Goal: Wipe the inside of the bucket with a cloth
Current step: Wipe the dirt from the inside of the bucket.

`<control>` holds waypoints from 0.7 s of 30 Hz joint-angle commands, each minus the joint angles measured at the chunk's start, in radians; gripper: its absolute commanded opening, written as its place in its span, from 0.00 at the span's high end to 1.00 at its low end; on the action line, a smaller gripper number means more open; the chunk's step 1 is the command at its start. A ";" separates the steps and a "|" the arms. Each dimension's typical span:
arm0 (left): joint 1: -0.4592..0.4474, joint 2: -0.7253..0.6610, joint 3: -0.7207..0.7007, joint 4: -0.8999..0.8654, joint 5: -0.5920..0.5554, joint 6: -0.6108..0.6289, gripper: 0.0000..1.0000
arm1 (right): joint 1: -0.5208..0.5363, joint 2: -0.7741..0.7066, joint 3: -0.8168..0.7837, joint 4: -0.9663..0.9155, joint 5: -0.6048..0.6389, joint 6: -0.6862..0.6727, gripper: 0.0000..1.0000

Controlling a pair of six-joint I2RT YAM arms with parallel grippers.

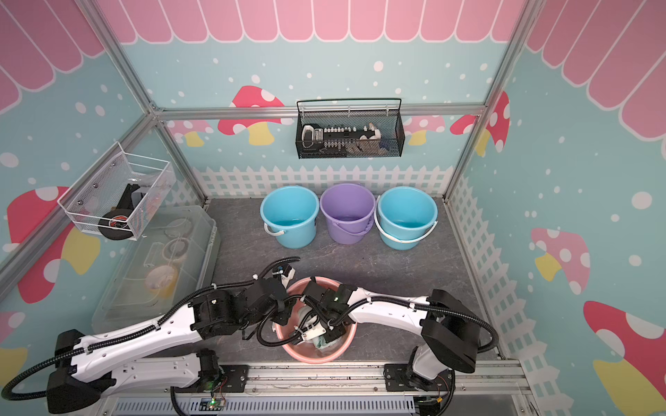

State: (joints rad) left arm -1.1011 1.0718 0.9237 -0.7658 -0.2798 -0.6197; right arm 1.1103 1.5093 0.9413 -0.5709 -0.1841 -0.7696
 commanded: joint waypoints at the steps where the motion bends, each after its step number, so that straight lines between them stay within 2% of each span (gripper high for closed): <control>1: 0.001 0.014 0.023 0.105 -0.019 -0.021 1.00 | 0.009 -0.040 -0.051 0.324 -0.148 0.085 1.00; 5: 0.002 0.024 0.027 0.109 -0.007 -0.020 1.00 | 0.010 -0.050 -0.103 0.556 -0.011 0.112 1.00; 8: 0.001 0.026 0.029 0.112 0.000 -0.021 1.00 | 0.010 -0.052 -0.132 0.690 0.172 0.098 1.00; 11: 0.002 0.020 0.027 0.111 -0.005 -0.021 1.00 | 0.012 -0.045 -0.122 0.714 0.362 0.043 1.00; 14: 0.002 0.019 0.027 0.112 -0.007 -0.018 1.00 | 0.011 -0.034 -0.089 0.622 0.493 -0.032 1.00; 18: 0.001 0.021 0.029 0.112 -0.011 -0.011 1.00 | 0.013 -0.014 -0.025 0.349 0.583 -0.134 1.00; 21: 0.001 0.021 0.029 0.111 -0.013 -0.003 1.00 | 0.016 -0.001 0.010 0.151 0.640 -0.158 1.00</control>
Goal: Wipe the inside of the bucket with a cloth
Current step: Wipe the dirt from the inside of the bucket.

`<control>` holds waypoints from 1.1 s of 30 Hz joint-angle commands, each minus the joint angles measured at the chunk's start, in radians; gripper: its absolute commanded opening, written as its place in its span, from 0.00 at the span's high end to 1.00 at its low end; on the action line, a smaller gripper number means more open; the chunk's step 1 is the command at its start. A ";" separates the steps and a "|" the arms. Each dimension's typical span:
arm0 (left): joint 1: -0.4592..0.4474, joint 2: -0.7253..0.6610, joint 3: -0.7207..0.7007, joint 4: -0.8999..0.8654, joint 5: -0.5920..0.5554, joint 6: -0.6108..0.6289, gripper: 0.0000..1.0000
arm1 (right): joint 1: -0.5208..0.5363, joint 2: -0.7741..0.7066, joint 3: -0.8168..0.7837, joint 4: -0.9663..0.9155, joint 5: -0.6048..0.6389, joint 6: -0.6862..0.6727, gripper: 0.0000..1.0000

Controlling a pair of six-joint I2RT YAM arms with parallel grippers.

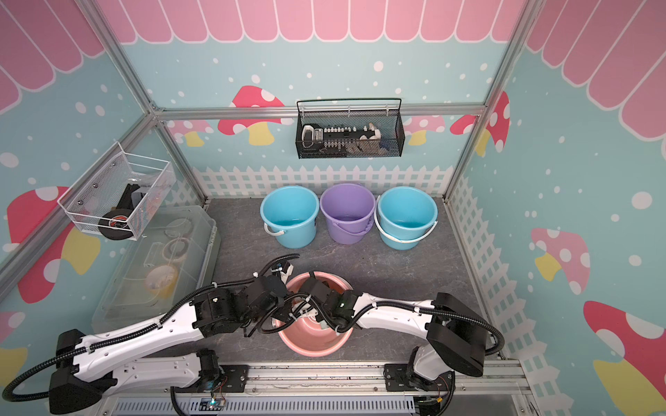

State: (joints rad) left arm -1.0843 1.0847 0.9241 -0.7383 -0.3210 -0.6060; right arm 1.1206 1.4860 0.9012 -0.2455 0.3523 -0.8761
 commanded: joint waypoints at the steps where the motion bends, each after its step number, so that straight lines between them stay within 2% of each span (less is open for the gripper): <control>1: -0.016 0.007 0.027 0.083 0.024 -0.017 1.00 | 0.006 0.030 0.061 -0.240 0.113 -0.045 1.00; 5: -0.015 -0.002 0.022 0.085 0.009 -0.009 1.00 | 0.007 0.065 0.113 -0.484 0.043 0.036 1.00; 10: -0.015 -0.015 0.017 0.088 0.007 0.001 1.00 | 0.008 0.049 0.136 -0.612 -0.195 0.138 1.00; 15: -0.015 -0.023 0.015 0.093 0.013 0.020 1.00 | 0.004 -0.011 0.098 -0.493 -0.491 0.198 1.00; 19: -0.016 -0.027 0.012 0.103 0.021 0.020 1.00 | 0.005 -0.063 0.013 -0.228 -0.559 0.267 1.00; 22: -0.016 -0.026 0.004 0.118 0.031 0.017 1.00 | 0.004 -0.092 -0.048 0.006 -0.499 0.323 1.00; 26: -0.015 -0.023 0.005 0.126 0.041 0.015 1.00 | 0.004 -0.116 -0.099 0.223 -0.265 0.304 1.00; 29: -0.015 -0.020 0.008 0.126 0.043 0.017 1.00 | 0.004 -0.105 -0.075 0.224 -0.074 0.208 1.00; 33: -0.016 -0.007 0.012 0.128 0.041 0.019 1.00 | 0.004 -0.065 -0.013 0.053 0.083 0.066 1.00</control>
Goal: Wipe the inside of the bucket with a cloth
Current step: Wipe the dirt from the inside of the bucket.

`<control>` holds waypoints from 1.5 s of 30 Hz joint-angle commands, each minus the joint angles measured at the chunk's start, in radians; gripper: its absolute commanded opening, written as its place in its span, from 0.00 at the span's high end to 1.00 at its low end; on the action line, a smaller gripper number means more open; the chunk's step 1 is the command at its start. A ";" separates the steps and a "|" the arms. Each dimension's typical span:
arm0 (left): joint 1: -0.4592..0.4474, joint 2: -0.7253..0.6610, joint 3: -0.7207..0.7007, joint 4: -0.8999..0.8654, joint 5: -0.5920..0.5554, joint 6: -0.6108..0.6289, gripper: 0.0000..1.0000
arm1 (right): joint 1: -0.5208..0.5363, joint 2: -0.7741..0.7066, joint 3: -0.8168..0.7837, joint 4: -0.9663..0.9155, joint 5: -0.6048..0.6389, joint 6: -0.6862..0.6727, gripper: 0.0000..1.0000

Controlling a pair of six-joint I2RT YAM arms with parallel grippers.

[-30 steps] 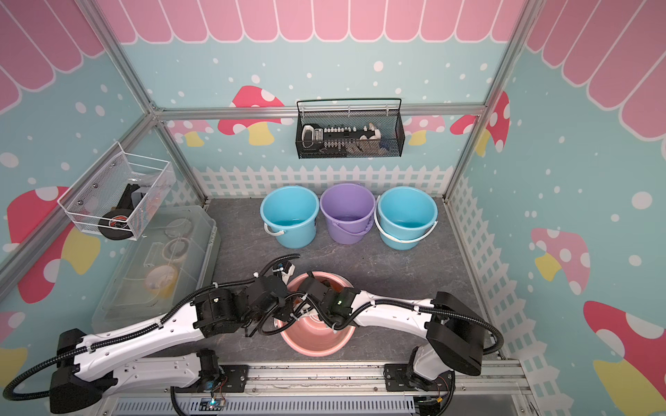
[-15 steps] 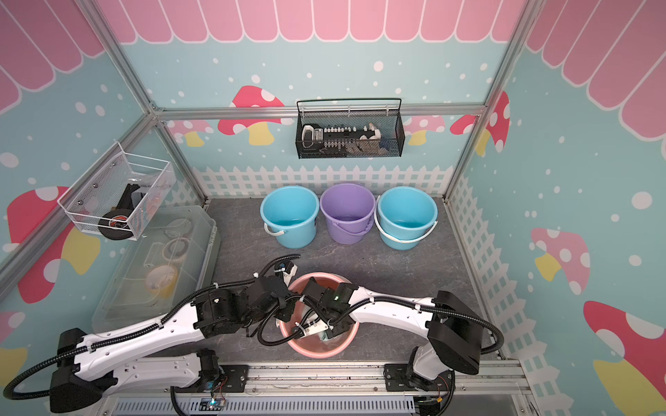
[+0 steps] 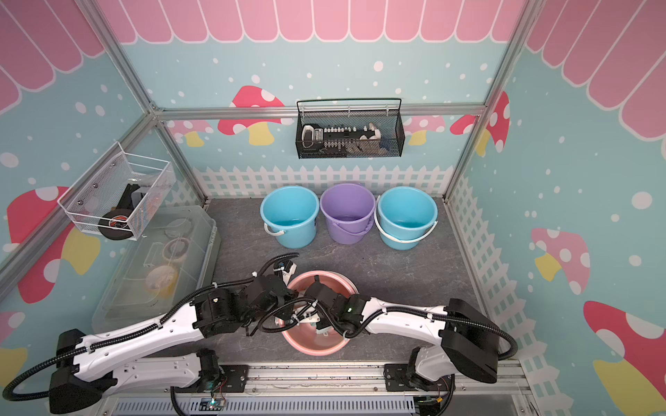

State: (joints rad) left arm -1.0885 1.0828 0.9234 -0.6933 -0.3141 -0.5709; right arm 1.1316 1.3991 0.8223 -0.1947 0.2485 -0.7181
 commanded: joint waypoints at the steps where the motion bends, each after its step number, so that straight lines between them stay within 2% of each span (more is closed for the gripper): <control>1: -0.011 -0.003 0.012 0.083 0.032 -0.015 1.00 | -0.004 0.031 0.077 -0.050 0.203 -0.115 1.00; 5: -0.010 0.008 0.015 0.082 0.029 -0.011 1.00 | -0.001 0.067 0.108 -0.295 0.274 -0.179 1.00; 8: -0.011 0.005 0.017 0.081 0.024 -0.008 1.00 | 0.005 0.093 0.119 -0.459 0.283 -0.169 1.00; 11: -0.011 0.002 0.020 0.076 0.017 -0.003 1.00 | 0.008 0.109 0.149 -0.601 0.221 -0.112 1.00; 15: -0.011 -0.004 0.022 0.067 0.010 0.002 1.00 | 0.011 0.114 0.190 -0.733 0.046 -0.038 1.00; 19: -0.011 -0.015 0.019 0.066 0.009 0.002 1.00 | 0.010 0.083 0.179 -0.715 -0.169 0.000 1.00; 21: -0.011 -0.013 0.018 0.065 0.010 0.002 1.00 | 0.008 0.051 0.148 -0.627 -0.280 0.011 1.00; 25: -0.011 -0.006 0.024 0.068 0.019 0.005 1.00 | 0.008 -0.014 0.063 -0.367 -0.386 0.049 1.00; 28: -0.011 0.003 0.032 0.066 0.033 0.006 1.00 | 0.009 -0.059 0.016 -0.180 -0.329 0.089 1.00; 32: -0.011 0.012 0.037 0.064 0.036 0.005 1.00 | 0.010 -0.133 0.029 -0.117 -0.173 0.039 1.00; 40: -0.011 0.034 0.052 0.057 0.035 0.003 1.00 | 0.026 -0.307 0.106 -0.227 0.080 -0.224 1.00; 45: -0.011 0.039 0.053 0.057 0.041 0.008 1.00 | 0.063 -0.352 0.137 -0.247 0.276 -0.441 1.00</control>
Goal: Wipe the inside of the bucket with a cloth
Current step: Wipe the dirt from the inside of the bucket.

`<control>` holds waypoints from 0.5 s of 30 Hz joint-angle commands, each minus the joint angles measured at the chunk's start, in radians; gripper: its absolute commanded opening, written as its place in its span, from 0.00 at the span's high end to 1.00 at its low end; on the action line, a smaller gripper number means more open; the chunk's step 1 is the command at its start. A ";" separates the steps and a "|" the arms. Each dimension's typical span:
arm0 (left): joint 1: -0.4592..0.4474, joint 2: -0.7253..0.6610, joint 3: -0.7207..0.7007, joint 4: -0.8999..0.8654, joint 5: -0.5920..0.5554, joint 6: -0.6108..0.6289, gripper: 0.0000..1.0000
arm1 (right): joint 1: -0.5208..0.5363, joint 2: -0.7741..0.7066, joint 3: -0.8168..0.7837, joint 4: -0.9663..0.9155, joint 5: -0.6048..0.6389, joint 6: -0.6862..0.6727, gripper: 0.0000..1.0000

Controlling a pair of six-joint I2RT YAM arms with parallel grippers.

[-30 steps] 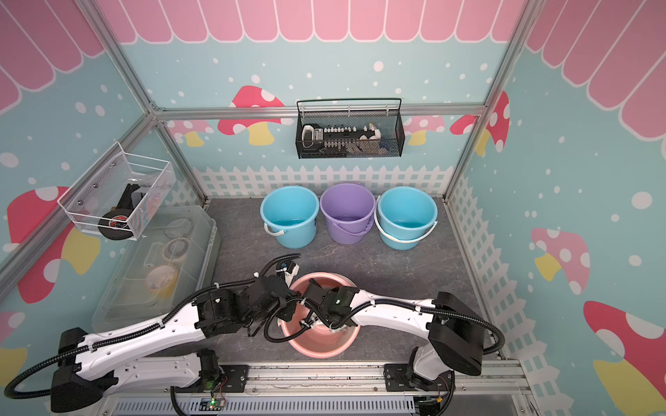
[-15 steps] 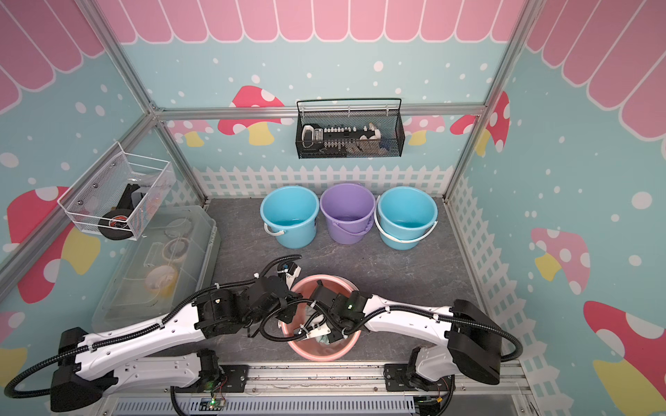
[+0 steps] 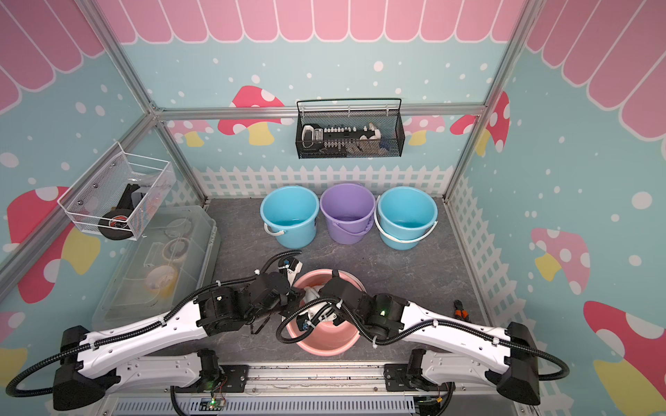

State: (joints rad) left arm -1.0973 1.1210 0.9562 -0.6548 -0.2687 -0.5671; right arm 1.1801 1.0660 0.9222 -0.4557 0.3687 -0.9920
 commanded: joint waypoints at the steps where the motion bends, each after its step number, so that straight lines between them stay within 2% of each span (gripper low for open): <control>1: -0.003 0.000 0.019 0.018 -0.001 0.006 1.00 | 0.024 -0.022 0.038 0.022 0.190 -0.211 1.00; 4: -0.002 -0.003 0.016 0.018 0.003 0.007 1.00 | 0.053 -0.032 0.018 0.099 0.262 -0.364 1.00; 8: -0.003 -0.005 0.016 0.017 0.008 0.010 1.00 | 0.075 -0.031 -0.062 0.318 0.320 -0.582 1.00; 15: -0.002 0.000 0.034 0.021 0.058 0.038 1.00 | 0.071 0.044 -0.148 0.395 0.295 -0.607 1.00</control>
State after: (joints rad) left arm -1.0931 1.1267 0.9562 -0.6559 -0.2687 -0.5594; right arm 1.2564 1.0740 0.8032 -0.1627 0.6281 -1.5318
